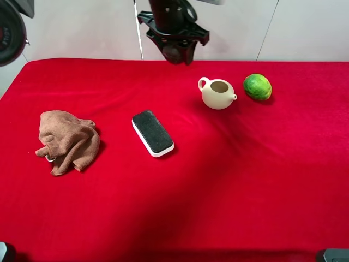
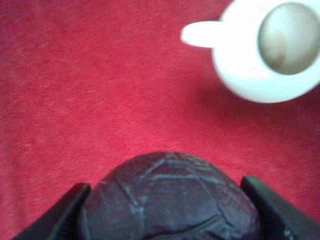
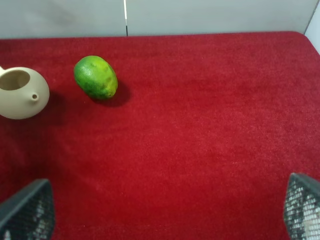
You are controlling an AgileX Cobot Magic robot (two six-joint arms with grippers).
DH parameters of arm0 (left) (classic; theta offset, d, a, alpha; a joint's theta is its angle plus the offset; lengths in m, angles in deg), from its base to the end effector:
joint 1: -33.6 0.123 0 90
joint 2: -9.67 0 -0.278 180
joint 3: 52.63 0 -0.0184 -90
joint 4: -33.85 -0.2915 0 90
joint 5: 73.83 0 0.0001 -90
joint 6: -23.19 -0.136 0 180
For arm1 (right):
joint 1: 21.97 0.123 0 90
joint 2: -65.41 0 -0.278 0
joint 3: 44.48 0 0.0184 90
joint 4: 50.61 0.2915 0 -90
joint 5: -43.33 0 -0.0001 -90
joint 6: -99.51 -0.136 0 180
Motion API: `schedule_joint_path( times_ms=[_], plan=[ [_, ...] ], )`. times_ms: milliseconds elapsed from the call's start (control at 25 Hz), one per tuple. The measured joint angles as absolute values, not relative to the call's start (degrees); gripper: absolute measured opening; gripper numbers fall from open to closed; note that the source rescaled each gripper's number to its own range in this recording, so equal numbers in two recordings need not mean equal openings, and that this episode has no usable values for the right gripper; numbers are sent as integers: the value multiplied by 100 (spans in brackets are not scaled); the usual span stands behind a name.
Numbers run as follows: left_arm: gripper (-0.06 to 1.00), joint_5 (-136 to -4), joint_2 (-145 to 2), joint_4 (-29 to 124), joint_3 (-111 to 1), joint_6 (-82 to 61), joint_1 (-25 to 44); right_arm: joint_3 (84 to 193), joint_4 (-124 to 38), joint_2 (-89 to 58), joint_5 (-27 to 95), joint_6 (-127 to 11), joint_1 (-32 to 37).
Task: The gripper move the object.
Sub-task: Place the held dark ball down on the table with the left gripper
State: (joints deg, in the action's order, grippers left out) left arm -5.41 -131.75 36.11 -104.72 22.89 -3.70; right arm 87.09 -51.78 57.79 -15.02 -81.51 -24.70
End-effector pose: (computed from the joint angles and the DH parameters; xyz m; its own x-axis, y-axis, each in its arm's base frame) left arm 0.4424 -0.3433 0.1924 -0.7419 0.5535 -0.3786 0.6098 0.7917 -0.0374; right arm 0.0796 -0.0062 0.2817 -0.4121 0.0267 -0.9108 0.0664 0.9978 -0.0007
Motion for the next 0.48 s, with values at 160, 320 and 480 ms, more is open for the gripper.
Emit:
schedule_joint_path(
  times_ms=[160, 320, 480],
  plan=[
    [0, -541, -13175, 3784, -10472, 2377, -614, 8709, -5178, 5779, -1502, -8151, -2470],
    [0, -541, -13175, 3865, -10472, 2430, -827, 8709, -5178, 5779, -1502, -8151, -2470],
    [0, -559, -13175, 3870, -10479, 2462, -1021, 8709, -5178, 5779, -1502, -8151, -2470]
  ],
)
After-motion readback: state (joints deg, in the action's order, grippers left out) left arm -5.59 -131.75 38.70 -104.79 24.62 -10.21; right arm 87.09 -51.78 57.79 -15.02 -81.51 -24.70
